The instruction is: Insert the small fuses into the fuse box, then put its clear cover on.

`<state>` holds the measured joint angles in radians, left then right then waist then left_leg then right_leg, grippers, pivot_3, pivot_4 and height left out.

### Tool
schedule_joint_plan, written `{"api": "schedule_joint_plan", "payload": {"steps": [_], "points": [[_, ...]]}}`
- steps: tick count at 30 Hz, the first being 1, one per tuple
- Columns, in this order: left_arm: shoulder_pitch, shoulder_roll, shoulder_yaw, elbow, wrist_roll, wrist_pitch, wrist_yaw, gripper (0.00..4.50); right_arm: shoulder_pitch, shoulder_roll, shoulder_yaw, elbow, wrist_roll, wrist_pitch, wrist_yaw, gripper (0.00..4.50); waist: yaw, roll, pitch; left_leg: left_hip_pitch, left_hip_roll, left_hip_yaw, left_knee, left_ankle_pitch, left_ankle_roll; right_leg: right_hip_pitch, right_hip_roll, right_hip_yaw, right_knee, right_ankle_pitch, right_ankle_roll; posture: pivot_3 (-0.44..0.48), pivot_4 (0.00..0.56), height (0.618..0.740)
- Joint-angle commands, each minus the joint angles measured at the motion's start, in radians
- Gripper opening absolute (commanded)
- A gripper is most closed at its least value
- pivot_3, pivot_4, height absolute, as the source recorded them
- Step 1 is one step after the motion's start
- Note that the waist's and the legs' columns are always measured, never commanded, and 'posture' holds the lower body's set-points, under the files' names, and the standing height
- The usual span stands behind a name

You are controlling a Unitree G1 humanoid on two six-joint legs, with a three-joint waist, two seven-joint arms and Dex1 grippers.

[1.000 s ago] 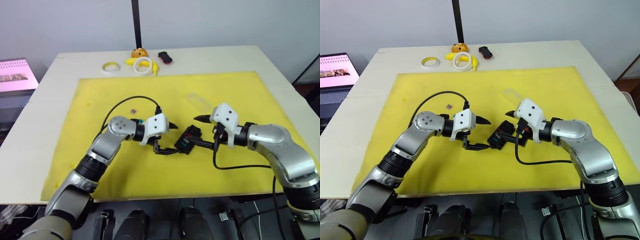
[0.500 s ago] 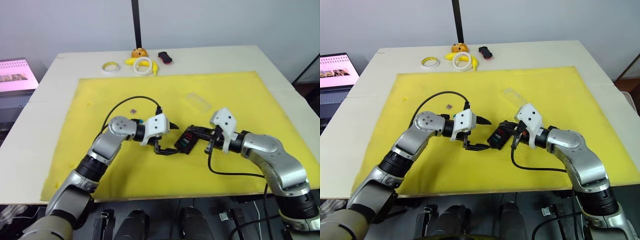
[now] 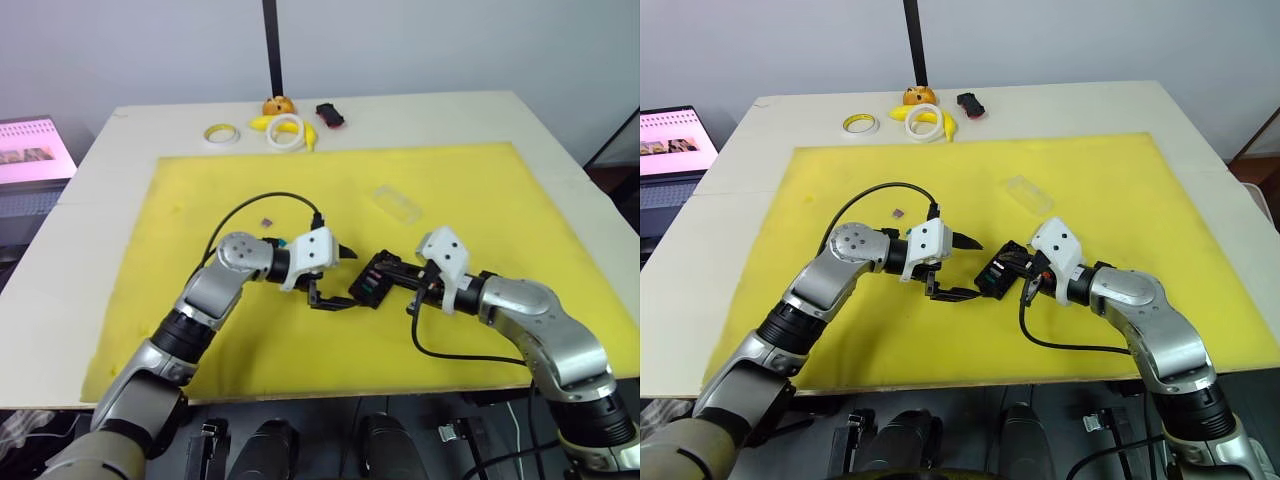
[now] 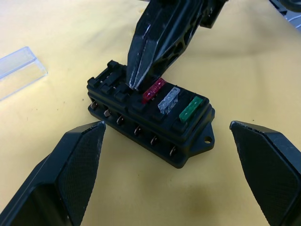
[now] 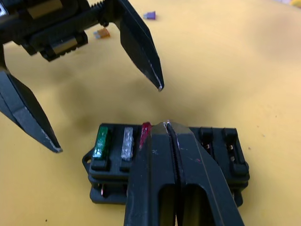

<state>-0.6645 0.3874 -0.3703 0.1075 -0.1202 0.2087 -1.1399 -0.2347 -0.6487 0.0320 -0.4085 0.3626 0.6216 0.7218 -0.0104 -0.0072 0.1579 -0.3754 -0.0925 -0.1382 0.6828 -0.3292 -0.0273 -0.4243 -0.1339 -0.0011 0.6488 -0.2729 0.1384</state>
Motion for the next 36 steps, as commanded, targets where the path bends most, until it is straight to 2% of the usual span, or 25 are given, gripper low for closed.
{"api": "schedule_joint_plan", "payload": {"steps": [1, 13, 36], "points": [[-0.017, -0.001, 0.015, -0.014, -0.007, -0.012, -0.004, 4.50, -0.003, -0.003, -0.013, -0.037, -0.003, -0.020, -0.006, 0.02, 0.000, 0.000, 0.000, 0.000, 0.000, 0.000, 0.000, 0.000, 0.000, 0.000, 0.000, 0.000, 0.000, 0.000, 0.000, 0.000, 0.150, 0.740], [-0.018, -0.001, 0.016, -0.012, -0.007, -0.014, -0.002, 4.50, -0.045, -0.008, -0.027, -0.095, 0.053, 0.020, 0.016, 0.02, 0.000, 0.000, 0.000, 0.000, 0.000, 0.000, 0.000, 0.000, 0.000, 0.000, 0.000, 0.000, 0.000, 0.000, 0.000, 0.000, 0.150, 0.740], [-0.029, -0.006, 0.016, 0.003, -0.006, -0.019, 0.000, 4.50, -0.011, -0.004, 0.019, -0.086, -0.001, 0.004, 0.007, 0.02, 0.000, 0.000, 0.000, 0.000, 0.000, 0.000, 0.000, 0.000, 0.000, 0.000, 0.000, 0.000, 0.000, 0.000, 0.000, 0.000, 0.150, 0.740]]}}
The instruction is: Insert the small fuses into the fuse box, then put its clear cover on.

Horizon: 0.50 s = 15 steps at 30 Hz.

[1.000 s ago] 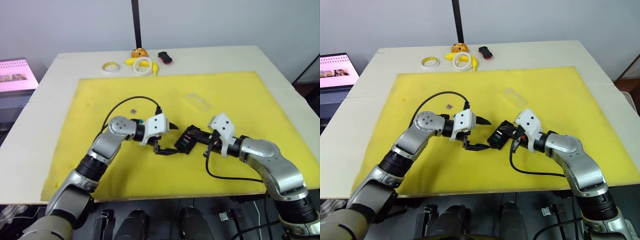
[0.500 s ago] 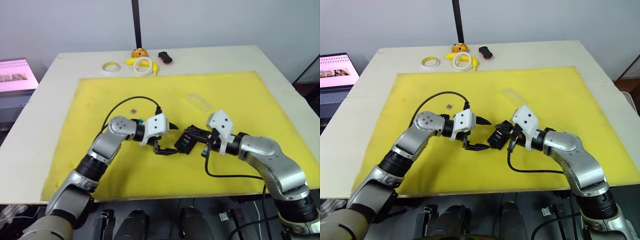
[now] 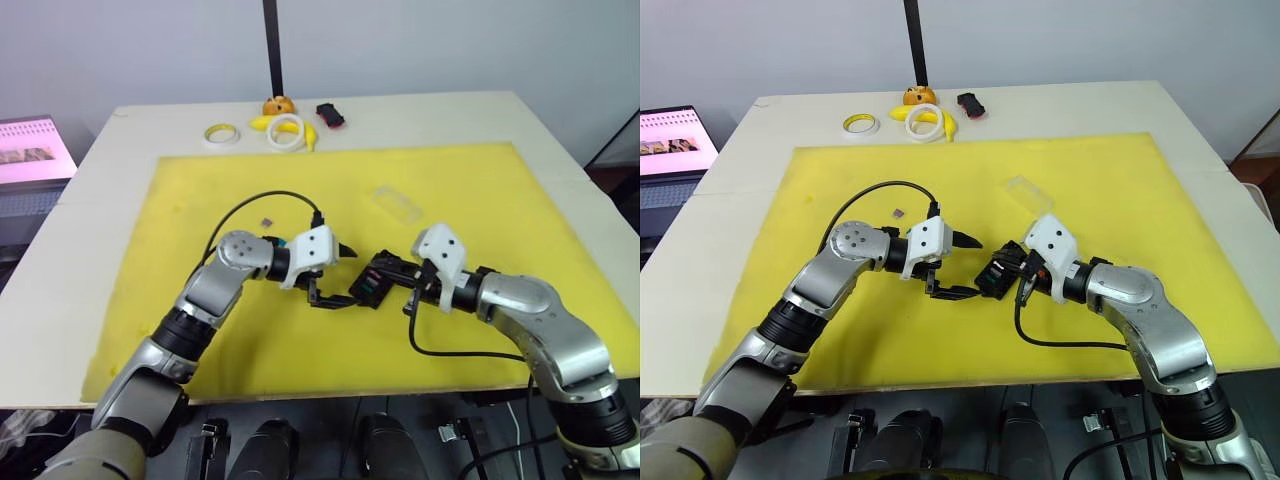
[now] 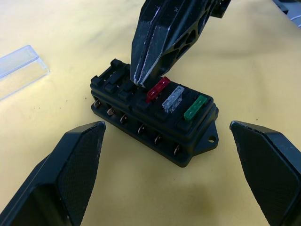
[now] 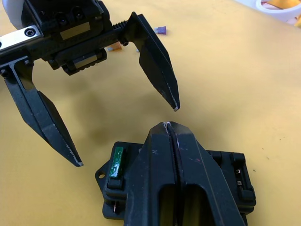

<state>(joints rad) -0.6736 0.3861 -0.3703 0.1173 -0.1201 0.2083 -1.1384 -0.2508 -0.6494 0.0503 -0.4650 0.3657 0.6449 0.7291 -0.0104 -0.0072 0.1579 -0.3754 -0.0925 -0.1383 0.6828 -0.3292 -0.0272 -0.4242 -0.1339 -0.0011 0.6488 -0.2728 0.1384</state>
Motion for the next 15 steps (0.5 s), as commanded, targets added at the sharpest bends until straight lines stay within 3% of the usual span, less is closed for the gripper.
{"api": "schedule_joint_plan", "payload": {"steps": [1, 15], "points": [[-0.020, -0.005, 0.016, -0.007, -0.007, -0.019, -0.002, 4.50, 0.007, -0.003, 0.002, -0.028, -0.006, -0.021, -0.001, 0.02, 0.000, 0.000, 0.000, 0.000, 0.000, 0.000, 0.000, 0.000, 0.000, 0.000, 0.000, 0.000, 0.000, 0.000, 0.000, 0.000, 0.150, 0.740], [-0.018, -0.003, 0.014, -0.011, -0.005, -0.020, -0.006, 4.50, 0.015, -0.009, 0.002, 0.007, -0.048, -0.044, -0.015, 0.02, 0.000, 0.000, 0.000, 0.000, 0.000, 0.000, 0.000, 0.000, 0.000, 0.000, 0.000, 0.000, 0.000, 0.000, 0.000, 0.000, 0.150, 0.740]]}}
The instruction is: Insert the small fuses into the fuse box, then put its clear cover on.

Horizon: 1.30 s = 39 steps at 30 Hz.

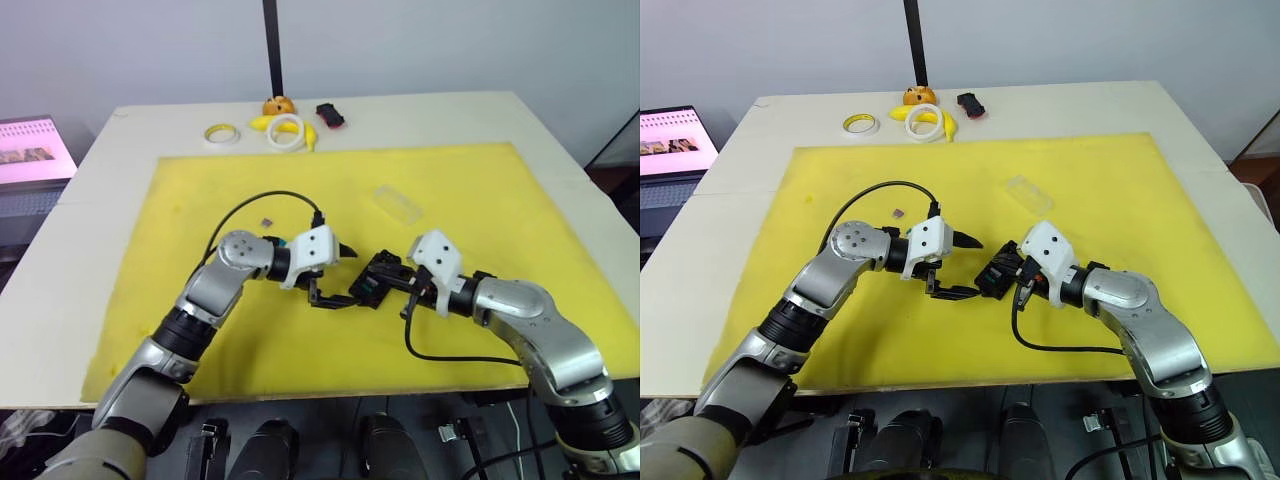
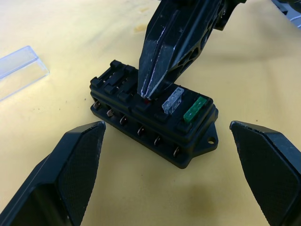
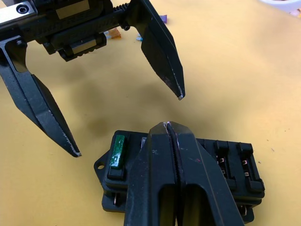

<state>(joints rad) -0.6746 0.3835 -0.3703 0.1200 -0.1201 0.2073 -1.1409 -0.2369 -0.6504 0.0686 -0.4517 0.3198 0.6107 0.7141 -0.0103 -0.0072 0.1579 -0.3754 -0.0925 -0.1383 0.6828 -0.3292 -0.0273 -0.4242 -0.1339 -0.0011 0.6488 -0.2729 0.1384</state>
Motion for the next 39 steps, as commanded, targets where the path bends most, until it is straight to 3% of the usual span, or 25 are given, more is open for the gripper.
{"api": "schedule_joint_plan", "payload": {"steps": [1, 39], "points": [[-0.016, 0.000, 0.014, -0.015, -0.005, -0.019, -0.004, 4.50, 0.002, -0.007, -0.016, -0.005, -0.002, -0.010, -0.001, 0.02, 0.000, 0.000, 0.000, 0.000, 0.000, 0.000, 0.000, 0.000, 0.000, 0.000, 0.000, 0.000, 0.000, 0.000, 0.000, 0.000, 0.150, 0.740], [-0.022, -0.005, 0.017, -0.007, -0.003, -0.022, -0.002, 4.50, 0.017, -0.027, -0.020, 0.036, 0.063, 0.096, 0.007, 0.02, 0.002, 0.000, 0.000, 0.001, 0.000, 0.000, 0.000, 0.000, 0.000, 0.002, 0.000, 0.000, 0.000, 0.000, 0.000, 0.000, 0.150, 0.740]]}}
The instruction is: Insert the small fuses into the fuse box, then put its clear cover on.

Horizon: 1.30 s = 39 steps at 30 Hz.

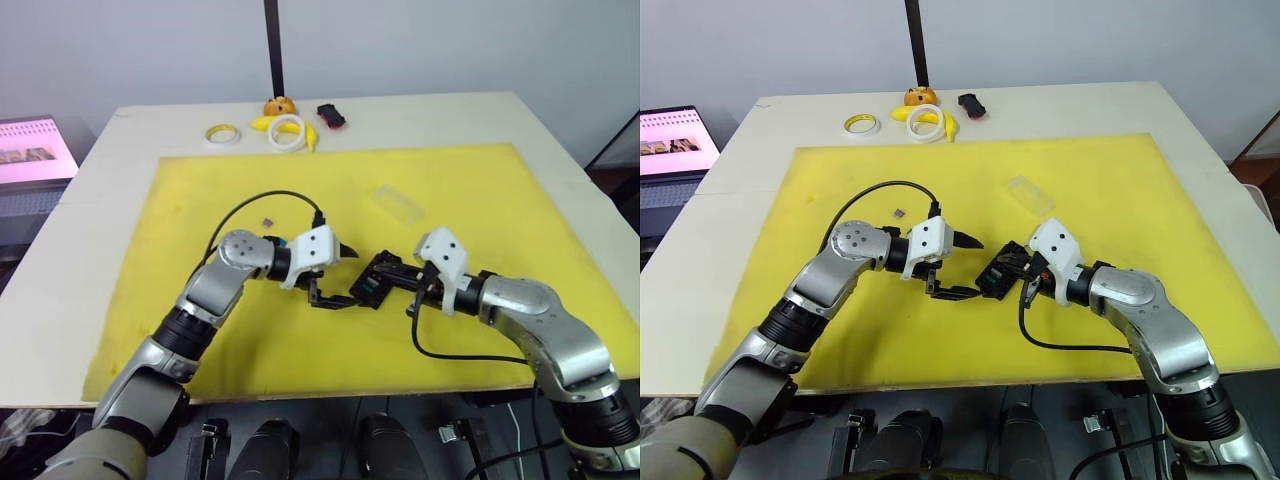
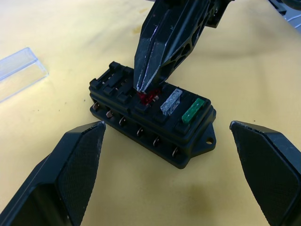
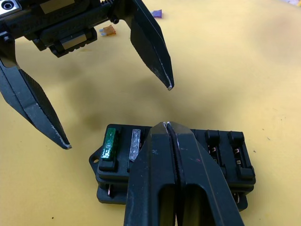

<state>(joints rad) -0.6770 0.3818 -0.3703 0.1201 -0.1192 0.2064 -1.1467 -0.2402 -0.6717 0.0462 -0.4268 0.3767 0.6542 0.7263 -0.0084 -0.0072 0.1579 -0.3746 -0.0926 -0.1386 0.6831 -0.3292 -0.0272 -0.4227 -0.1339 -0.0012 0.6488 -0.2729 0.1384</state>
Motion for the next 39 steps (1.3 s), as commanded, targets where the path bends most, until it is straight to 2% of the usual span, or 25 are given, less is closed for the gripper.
{"api": "schedule_joint_plan", "payload": {"steps": [1, 15, 28, 39], "points": [[-0.020, -0.003, 0.017, -0.007, -0.003, -0.021, 0.003, 4.50, 0.021, -0.006, 0.002, 0.010, 0.009, 0.058, -0.006, 0.02, 0.000, 0.000, 0.000, 0.000, 0.000, 0.000, 0.000, 0.000, 0.000, 0.000, 0.000, 0.000, 0.000, 0.000, 0.000, 0.000, 0.150, 0.740], [-0.024, -0.006, 0.017, 0.002, -0.004, -0.028, 0.003, 4.50, -0.030, 0.019, -0.101, -0.037, 0.144, 0.124, -0.019, 0.02, -0.002, 0.000, 0.000, 0.000, 0.000, 0.000, 0.000, 0.000, 0.000, 0.000, 0.000, 0.000, 0.000, 0.000, 0.000, 0.000, 0.150, 0.740], [-0.024, -0.007, 0.015, 0.003, -0.002, -0.031, 0.005, 4.50, -0.013, 0.009, -0.019, 0.000, 0.090, 0.156, -0.060, 0.02, -0.002, 0.000, 0.000, 0.000, 0.000, 0.000, 0.000, 0.000, 0.000, -0.001, 0.000, 0.000, 0.000, 0.000, 0.000, 0.000, 0.150, 0.740], [-0.024, -0.008, 0.012, 0.004, -0.001, -0.039, 0.002, 4.50, 0.019, -0.010, 0.048, 0.016, 0.004, 0.083, -0.057, 0.02, -0.002, 0.000, 0.000, 0.000, 0.000, 0.000, 0.000, 0.000, 0.000, 0.000, 0.000, 0.000, 0.000, 0.000, 0.000, 0.000, 0.150, 0.740]]}}
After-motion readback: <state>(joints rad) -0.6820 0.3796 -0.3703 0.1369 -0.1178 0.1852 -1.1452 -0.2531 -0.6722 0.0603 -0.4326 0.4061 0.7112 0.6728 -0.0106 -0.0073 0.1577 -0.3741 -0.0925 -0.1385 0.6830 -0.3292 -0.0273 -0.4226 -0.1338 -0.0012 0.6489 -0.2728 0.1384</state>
